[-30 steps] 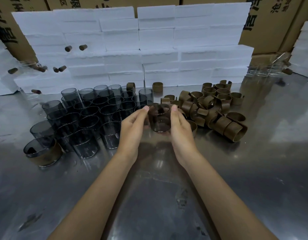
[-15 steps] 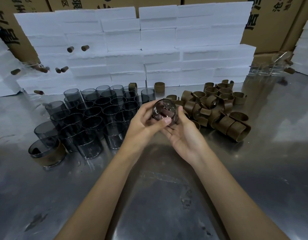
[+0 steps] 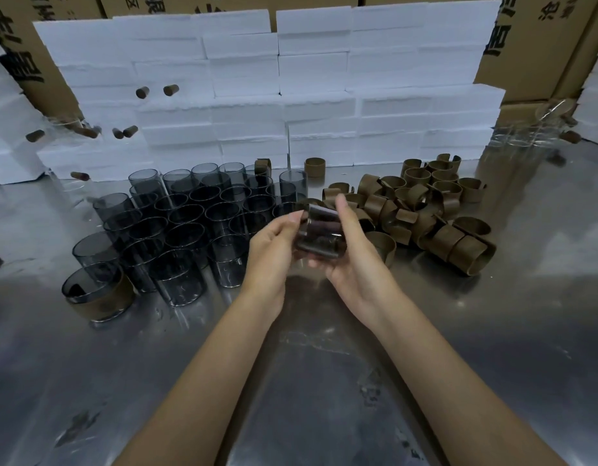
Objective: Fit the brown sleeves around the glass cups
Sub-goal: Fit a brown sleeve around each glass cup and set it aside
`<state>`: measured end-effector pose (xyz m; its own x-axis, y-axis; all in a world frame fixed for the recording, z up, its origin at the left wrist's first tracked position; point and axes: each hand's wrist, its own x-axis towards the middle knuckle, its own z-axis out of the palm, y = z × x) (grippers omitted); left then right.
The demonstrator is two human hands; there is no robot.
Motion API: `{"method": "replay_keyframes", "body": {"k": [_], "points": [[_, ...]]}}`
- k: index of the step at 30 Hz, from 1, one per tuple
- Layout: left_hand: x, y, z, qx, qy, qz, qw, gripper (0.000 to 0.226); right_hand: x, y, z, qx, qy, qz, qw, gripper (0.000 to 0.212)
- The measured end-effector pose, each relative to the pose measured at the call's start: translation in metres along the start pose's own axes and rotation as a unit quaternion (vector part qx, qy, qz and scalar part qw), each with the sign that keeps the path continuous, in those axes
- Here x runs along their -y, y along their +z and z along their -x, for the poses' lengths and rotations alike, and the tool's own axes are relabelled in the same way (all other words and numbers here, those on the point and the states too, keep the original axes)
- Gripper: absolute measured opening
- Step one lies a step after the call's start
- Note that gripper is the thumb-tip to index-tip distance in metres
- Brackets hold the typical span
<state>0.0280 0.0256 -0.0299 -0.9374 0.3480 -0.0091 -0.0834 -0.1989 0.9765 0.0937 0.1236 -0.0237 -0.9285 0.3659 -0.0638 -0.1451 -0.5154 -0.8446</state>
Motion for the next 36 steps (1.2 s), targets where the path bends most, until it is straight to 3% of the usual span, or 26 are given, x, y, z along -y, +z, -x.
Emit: {"method": "replay_keyframes", "body": {"k": [2, 4, 8, 12, 18, 22, 31, 33, 36], "points": [[0.001, 0.003, 0.0, -0.023, 0.043, -0.026, 0.998, 0.024, 0.002, -0.001, -0.001, -0.011, -0.001, 0.001, 1.0, 0.076], [0.0, 0.004, 0.001, -0.001, 0.065, -0.02, 0.998, 0.02, 0.001, -0.003, -0.002, -0.033, -0.013, 0.022, 0.999, 0.079], [0.002, 0.009, 0.007, 0.076, 0.078, -0.067, 0.992, 0.028, -0.005, -0.003, -0.002, -0.107, -0.082, 0.187, 0.973, 0.083], [0.003, 0.013, 0.007, 0.052, 0.046, 0.002, 0.998, 0.031, -0.007, -0.004, -0.001, -0.097, -0.162, 0.262, 0.946, 0.064], [0.001, 0.012, 0.008, 0.04, 0.036, 0.073, 0.996, 0.018, -0.01, -0.007, -0.003, -0.086, -0.182, 0.261, 0.944, 0.06], [-0.001, 0.01, 0.006, 0.042, 0.028, 0.102, 0.993, 0.025, -0.01, -0.008, -0.004, -0.06, -0.171, 0.253, 0.95, 0.059], [-0.006, 0.008, 0.009, 0.083, 0.011, 0.09, 0.992, 0.048, -0.012, -0.01, -0.004, -0.084, -0.221, 0.312, 0.92, 0.028], [-0.005, 0.008, 0.008, 0.072, 0.01, 0.083, 0.994, 0.043, -0.01, -0.012, -0.003, -0.081, -0.251, 0.35, 0.899, 0.026], [-0.004, 0.009, 0.008, 0.067, -0.004, 0.096, 0.993, 0.035, 0.004, -0.025, -0.008, -0.107, -0.335, 0.5, 0.792, 0.029]]}}
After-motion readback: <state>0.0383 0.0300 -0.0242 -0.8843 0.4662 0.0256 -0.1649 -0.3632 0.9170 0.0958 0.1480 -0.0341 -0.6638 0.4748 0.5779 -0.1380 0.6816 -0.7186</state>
